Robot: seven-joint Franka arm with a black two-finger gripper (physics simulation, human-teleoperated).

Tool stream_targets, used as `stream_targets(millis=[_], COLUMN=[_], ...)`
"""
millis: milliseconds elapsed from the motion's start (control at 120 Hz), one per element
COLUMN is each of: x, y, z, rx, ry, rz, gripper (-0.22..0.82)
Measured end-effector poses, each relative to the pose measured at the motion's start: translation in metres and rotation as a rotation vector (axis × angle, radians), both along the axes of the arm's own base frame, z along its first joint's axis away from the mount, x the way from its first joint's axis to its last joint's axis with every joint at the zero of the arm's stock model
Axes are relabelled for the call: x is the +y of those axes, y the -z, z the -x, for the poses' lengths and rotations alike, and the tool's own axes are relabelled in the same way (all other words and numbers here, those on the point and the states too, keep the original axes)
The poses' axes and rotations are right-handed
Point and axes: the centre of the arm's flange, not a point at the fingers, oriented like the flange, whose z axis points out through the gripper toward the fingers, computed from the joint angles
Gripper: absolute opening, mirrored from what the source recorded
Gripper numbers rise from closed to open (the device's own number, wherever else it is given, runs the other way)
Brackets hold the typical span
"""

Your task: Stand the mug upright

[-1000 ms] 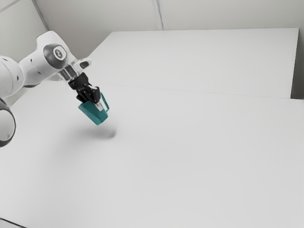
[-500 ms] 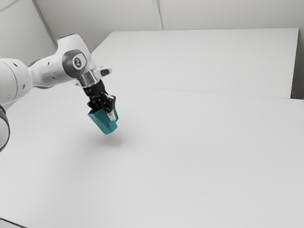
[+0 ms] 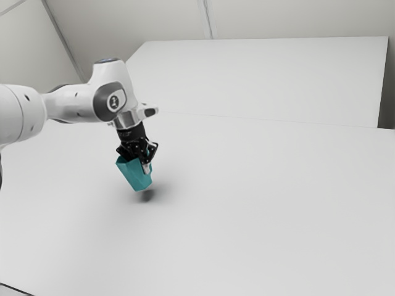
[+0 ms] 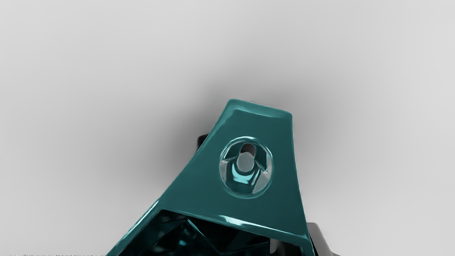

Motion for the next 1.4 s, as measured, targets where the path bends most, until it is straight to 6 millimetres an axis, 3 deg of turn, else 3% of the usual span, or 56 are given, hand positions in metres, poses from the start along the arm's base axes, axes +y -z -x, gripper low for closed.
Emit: stream_targets(millis=[275, 483, 667, 833, 933, 1058, 1400], x=[-0.028, -0.035, -0.042, -0.047, -0.049, -0.049, -0.048], y=[0.017, 0.040, 0.044, 0.046, 0.026, -0.010, -0.127], z=[0.003, 0.011, 0.009, 0.012, 0.012, 0.013, -0.002], rx=[-0.007, -0.002, -0.024, -0.029, -0.065, -0.114, -0.155], ry=[-0.026, -0.074, -0.116, -0.152, -0.175, -0.204, -0.205], rz=[-0.103, -0.152, -0.176, -0.177, -0.176, -0.174, -0.171], gripper=[-0.17, -0.17, -0.17, 0.17, 0.33, 0.45, 0.57])
